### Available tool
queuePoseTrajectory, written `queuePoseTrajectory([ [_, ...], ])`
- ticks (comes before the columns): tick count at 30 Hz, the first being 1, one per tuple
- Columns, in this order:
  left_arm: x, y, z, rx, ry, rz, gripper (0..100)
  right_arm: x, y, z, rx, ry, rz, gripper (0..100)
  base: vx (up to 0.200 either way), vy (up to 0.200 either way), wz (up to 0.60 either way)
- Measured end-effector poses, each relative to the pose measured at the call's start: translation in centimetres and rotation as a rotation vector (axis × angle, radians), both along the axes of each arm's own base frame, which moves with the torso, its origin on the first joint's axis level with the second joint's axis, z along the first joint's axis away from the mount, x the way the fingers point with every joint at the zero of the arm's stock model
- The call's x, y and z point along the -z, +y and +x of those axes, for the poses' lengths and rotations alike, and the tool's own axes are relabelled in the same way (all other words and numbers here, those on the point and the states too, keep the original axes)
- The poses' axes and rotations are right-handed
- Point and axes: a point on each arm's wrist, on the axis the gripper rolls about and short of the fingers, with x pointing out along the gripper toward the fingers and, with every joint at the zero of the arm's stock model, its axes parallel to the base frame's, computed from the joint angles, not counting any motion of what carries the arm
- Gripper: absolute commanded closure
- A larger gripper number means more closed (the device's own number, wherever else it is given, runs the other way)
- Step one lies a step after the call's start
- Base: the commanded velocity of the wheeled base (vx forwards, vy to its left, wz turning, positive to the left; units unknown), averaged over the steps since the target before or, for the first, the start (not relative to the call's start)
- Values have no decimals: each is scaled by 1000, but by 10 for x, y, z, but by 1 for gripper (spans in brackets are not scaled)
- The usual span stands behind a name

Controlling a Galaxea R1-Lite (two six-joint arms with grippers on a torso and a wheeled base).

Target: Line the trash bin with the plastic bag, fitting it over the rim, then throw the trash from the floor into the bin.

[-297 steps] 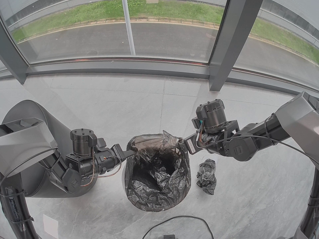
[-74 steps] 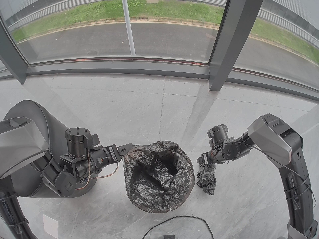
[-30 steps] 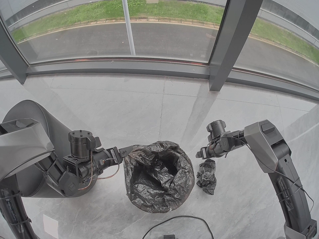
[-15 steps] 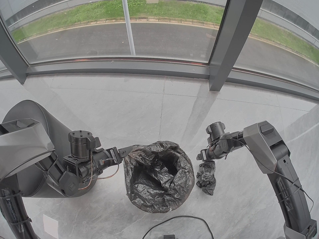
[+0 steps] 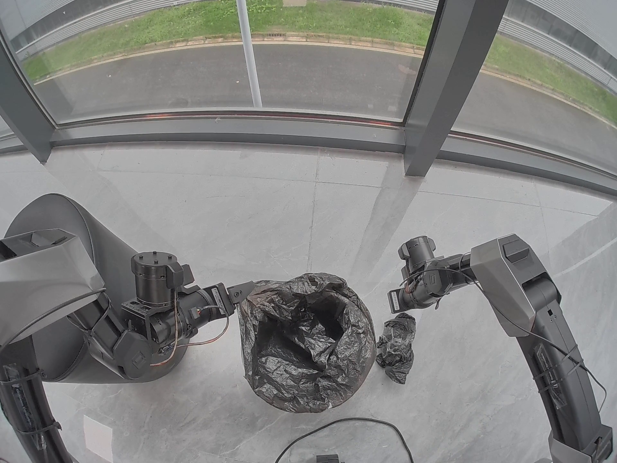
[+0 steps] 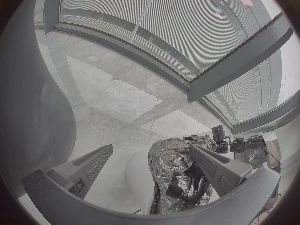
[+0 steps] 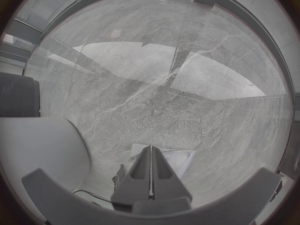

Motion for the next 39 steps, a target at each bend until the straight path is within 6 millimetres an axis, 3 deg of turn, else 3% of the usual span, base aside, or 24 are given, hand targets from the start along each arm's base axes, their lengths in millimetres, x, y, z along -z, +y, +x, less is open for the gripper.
queuePoseTrajectory([
  [9, 0, 0, 0, -1, 0, 0, 0, -3, -3, -3, -1, 38, -14, 100, 0, 0, 0],
  [10, 0, 0, 0, -1, 0, 0, 0, -4, -5, -3, -3, 40, -16, 0, 0, 0, 0],
  [33, 0, 1, 0, -2, 1, 0, 0, -15, -6, -11, -71, 99, -61, 0, 0, 0, 0],
  [39, 0, 1, 0, -3, 0, 1, 0, -12, -8, -21, -94, 215, -98, 0, 0, 0, 0],
])
